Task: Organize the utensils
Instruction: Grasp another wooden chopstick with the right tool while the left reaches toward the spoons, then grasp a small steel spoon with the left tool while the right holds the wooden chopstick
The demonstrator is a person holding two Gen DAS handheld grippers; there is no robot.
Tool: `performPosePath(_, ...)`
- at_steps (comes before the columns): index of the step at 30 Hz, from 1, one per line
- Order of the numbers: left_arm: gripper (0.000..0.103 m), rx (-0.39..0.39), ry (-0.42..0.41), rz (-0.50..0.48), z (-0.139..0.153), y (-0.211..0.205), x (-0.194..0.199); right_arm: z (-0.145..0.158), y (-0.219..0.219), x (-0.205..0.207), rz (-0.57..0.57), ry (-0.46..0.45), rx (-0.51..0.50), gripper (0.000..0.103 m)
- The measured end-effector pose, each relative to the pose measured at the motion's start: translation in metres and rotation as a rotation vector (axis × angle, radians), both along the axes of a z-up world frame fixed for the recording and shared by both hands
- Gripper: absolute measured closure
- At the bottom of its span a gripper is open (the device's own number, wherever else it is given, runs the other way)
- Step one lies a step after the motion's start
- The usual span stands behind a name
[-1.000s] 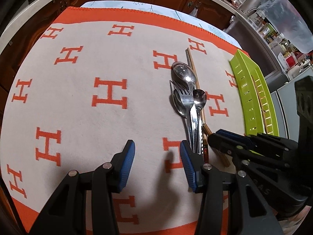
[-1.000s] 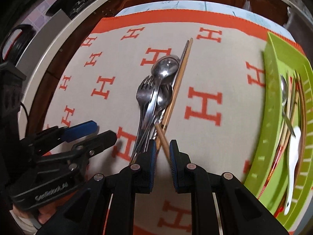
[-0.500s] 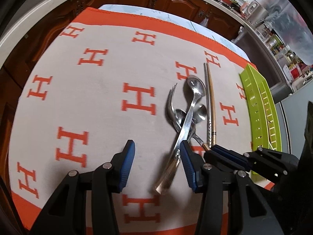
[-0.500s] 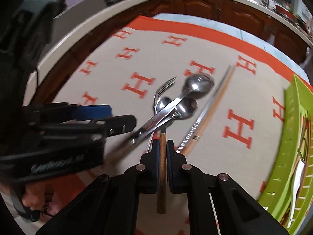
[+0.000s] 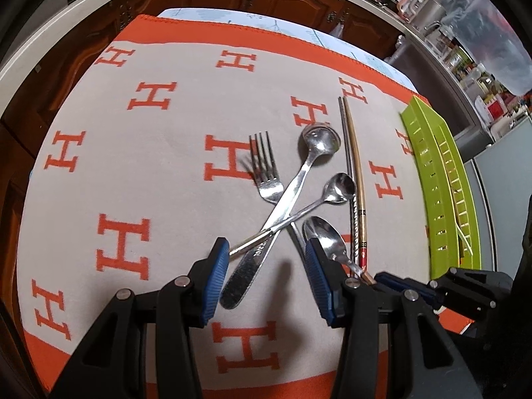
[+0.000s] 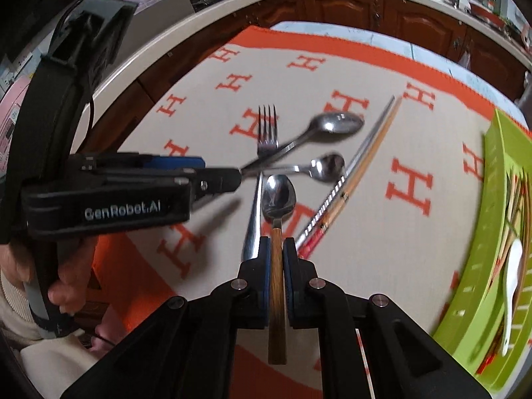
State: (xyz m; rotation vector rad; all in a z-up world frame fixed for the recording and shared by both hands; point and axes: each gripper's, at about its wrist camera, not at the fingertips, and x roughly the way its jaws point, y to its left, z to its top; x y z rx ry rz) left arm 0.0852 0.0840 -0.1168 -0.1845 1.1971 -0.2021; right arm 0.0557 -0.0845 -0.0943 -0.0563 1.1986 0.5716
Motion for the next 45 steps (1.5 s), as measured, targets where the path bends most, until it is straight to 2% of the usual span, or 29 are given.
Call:
performPosePath(9, 0.061, 0.019, 0.022, -0.126, 0.0, -0.019, 0.016, -0.024, -0.012, -0.009, 0.006, 0.085, -0.058, 0.096)
performPosePath(14, 0.063, 0.081, 0.051, -0.2, -0.004, -0.027, 0.024, -0.027, -0.003, -0.009, 0.032, 0.075, -0.104, 0.095)
performPosePath(16, 0.081, 0.113, 0.064, -0.228, -0.007, -0.03, 0.024, -0.027, 0.002, -0.008, 0.042, 0.059, -0.116, 0.094)
performPosePath(18, 0.094, 0.156, 0.055, -0.243, -0.007, -0.031, 0.023, -0.027, 0.004, -0.008, 0.04, 0.05, -0.112, 0.094)
performPosePath(19, 0.098, 0.146, 0.061, -0.252, -0.006, -0.03, 0.022, -0.027, 0.002, -0.007, 0.032, 0.054, -0.098, 0.094)
performPosePath(22, 0.101, 0.126, 0.063, -0.249, -0.004, -0.024, 0.016, -0.027, -0.007, -0.006, 0.002, 0.069, -0.049, 0.096)
performPosePath(27, 0.102, 0.038, 0.08, -0.248, 0.002, -0.016, 0.007, -0.027, -0.02, -0.006, -0.025, 0.098, 0.003, 0.097)
performPosePath(33, 0.101, 0.08, 0.076, -0.29, 0.001, -0.026, 0.003, -0.025, -0.031, -0.014, -0.019, 0.096, -0.021, 0.097)
performPosePath(35, 0.095, 0.091, 0.069, -0.297, 0.001, -0.028, 0.005, -0.024, -0.036, -0.015, -0.03, 0.098, -0.019, 0.097)
performPosePath(37, 0.083, 0.106, 0.047, -0.303, 0.004, -0.028, 0.006, -0.022, -0.04, -0.017, -0.041, 0.097, -0.013, 0.097)
performPosePath(39, 0.08, 0.127, 0.029, -0.324, 0.006, -0.03, 0.008, -0.02, -0.043, -0.019, -0.044, 0.095, -0.009, 0.097)
performPosePath(42, 0.081, 0.149, 0.031, -0.369, 0.005, -0.035, 0.011, -0.019, -0.044, -0.02, -0.043, 0.093, -0.008, 0.097)
performPosePath(43, 0.087, 0.153, 0.035, -0.382, 0.003, -0.037, 0.012, -0.019, -0.044, -0.02, -0.044, 0.093, -0.006, 0.097)
performPosePath(45, 0.092, 0.15, 0.054, -0.414, -0.001, -0.041, 0.014, -0.018, -0.046, -0.02, -0.047, 0.093, -0.002, 0.097)
